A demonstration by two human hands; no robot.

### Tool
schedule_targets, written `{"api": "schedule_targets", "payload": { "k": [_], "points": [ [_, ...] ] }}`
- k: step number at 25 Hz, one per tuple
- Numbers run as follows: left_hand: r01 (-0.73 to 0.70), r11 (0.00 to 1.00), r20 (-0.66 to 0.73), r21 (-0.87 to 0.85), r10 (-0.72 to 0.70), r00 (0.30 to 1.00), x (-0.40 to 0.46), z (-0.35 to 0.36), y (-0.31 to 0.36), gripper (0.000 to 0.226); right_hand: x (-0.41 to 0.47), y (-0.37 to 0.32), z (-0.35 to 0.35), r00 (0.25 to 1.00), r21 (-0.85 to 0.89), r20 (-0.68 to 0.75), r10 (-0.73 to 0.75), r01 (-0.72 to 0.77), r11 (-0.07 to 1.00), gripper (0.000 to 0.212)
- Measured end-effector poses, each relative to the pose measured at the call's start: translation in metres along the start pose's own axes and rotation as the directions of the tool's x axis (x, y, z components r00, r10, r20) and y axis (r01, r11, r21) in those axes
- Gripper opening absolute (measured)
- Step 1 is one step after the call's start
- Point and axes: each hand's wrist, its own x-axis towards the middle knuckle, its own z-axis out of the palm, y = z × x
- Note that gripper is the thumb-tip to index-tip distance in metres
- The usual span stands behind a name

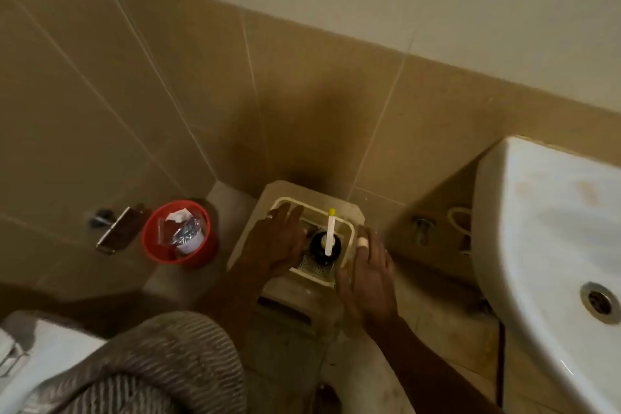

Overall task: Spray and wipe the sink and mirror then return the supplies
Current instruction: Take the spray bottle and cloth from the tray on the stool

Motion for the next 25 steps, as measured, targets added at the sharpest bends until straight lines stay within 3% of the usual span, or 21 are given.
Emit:
{"api": "schedule_targets", "payload": {
  "k": [2, 4, 6, 7, 10, 13, 15, 17, 22, 25],
  "points": [
    [0.026, 0.997, 0.068, -0.077, -0.02, 0.997, 0.016, 0.011, 0.001, 0.053, 0.013, 0.012, 0.02, 0.998, 0.003, 0.041, 0.054, -0.054, 0.999, 0.086],
    [-0.071, 0.997, 0.117, -0.015, 0.072, 0.991, 0.036, 0.042, -0.006, 0.036, 0.027, 0.023, 0.044, 0.998, -0.039, 0.051, 0.043, -0.041, 0.998, 0.09],
    [-0.079, 0.997, 0.236, 0.005, 0.075, 0.969, 0.055, 0.06, -0.013, 0.051, 0.045, 0.02, 0.056, 0.999, -0.02, 0.036, 0.028, -0.028, 0.999, 0.089],
    [-0.075, 0.997, 0.191, 0.007, 0.072, 0.979, 0.064, 0.073, -0.018, 0.066, 0.053, 0.019, 0.062, 1.0, 0.001, 0.017, 0.002, -0.002, 1.0, 0.087],
    [0.026, 0.99, 0.27, -0.137, 0.012, 0.963, 0.07, 0.097, -0.023, 0.089, 0.062, 0.017, 0.078, 0.998, 0.069, -0.007, -0.061, 0.061, 0.996, 0.076],
    [-0.009, 0.992, 0.186, -0.124, 0.033, 0.982, 0.069, 0.108, -0.023, 0.083, 0.064, 0.017, 0.088, 0.998, 0.155, -0.047, -0.04, 0.047, 0.987, 0.066],
    [0.012, 0.997, 0.187, -0.08, 0.003, 0.982, 0.073, 0.11, -0.024, 0.062, 0.071, 0.017, 0.094, 0.997, 0.145, -0.072, -0.029, 0.039, 0.989, 0.062],
    [0.031, 0.989, 0.128, -0.144, -0.012, 0.992, 0.078, 0.114, -0.025, 0.037, 0.08, 0.015, 0.1, 0.997, 0.148, -0.065, -0.036, 0.045, 0.988, 0.054],
    [-0.076, 0.95, -0.13, -0.302, 0.038, 0.991, 0.07, 0.1, -0.03, 0.019, 0.091, 0.004, 0.096, 0.985, 0.386, -0.171, 0.008, 0.059, 0.921, 0.041],
    [-0.05, 0.947, -0.333, -0.317, -0.062, 0.941, 0.062, 0.049, -0.011, 0.013, 0.084, -0.022, 0.068, 0.974, 0.473, -0.228, 0.002, 0.109, 0.874, 0.044]
  ]
}}
